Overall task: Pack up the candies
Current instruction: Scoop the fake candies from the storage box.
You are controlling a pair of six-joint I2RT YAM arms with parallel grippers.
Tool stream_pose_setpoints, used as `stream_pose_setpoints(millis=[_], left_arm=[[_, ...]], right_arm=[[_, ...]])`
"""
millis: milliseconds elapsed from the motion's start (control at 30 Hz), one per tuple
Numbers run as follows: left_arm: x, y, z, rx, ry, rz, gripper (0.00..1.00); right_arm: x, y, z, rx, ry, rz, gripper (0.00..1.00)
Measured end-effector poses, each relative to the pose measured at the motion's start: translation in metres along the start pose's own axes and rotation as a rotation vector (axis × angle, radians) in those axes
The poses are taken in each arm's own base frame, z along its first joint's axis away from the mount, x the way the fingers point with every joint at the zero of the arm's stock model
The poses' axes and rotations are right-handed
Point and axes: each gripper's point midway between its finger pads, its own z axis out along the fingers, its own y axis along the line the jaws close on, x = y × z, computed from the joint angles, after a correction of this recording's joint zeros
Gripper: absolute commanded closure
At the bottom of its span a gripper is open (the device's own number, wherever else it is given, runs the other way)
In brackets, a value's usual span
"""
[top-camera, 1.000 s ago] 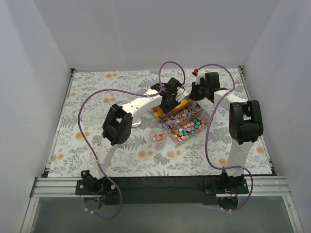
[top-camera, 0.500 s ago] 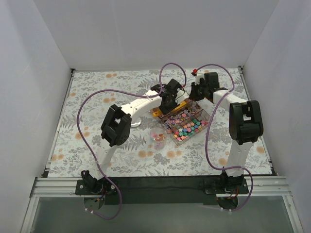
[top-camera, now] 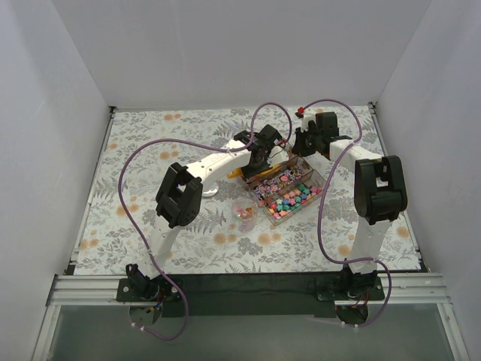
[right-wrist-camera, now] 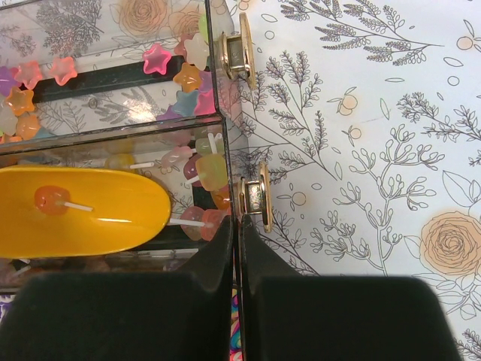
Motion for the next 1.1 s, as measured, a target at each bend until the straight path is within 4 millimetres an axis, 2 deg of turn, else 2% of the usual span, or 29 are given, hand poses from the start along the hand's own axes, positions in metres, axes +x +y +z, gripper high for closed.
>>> stream_pose_setpoints(millis=[167,367,500,800,1100], left_arm=[[0.0,0.007,-0.007,-0.025,0.02,0.062,1.0],[-0.021,0.01,-0.021,-0.06,-0.018,0.114,1.0],[-0.033,0.003,-0.015,-0.071,-0.025,0.141,1.0],[-0.021,0.006,-0.005,-0.109,0.033,0.148,1.0],[-0.005,0.004,-0.005,-0.115,0.079,0.166,1.0]], right_arm=[[0.0,0.0,0.0,-0.001,0.0,0.0,0.99],[0.0,0.001,0.0,-0.002,0.001,-0.001,0.99],[0.0,0.002,0.0,-0.002,0.004,-0.001,0.99],[0.0,0.002,0.0,-0.003,0.008,0.0,0.99],[0.0,0.002,0.0,0.0,0.008,-0.001,0.99]])
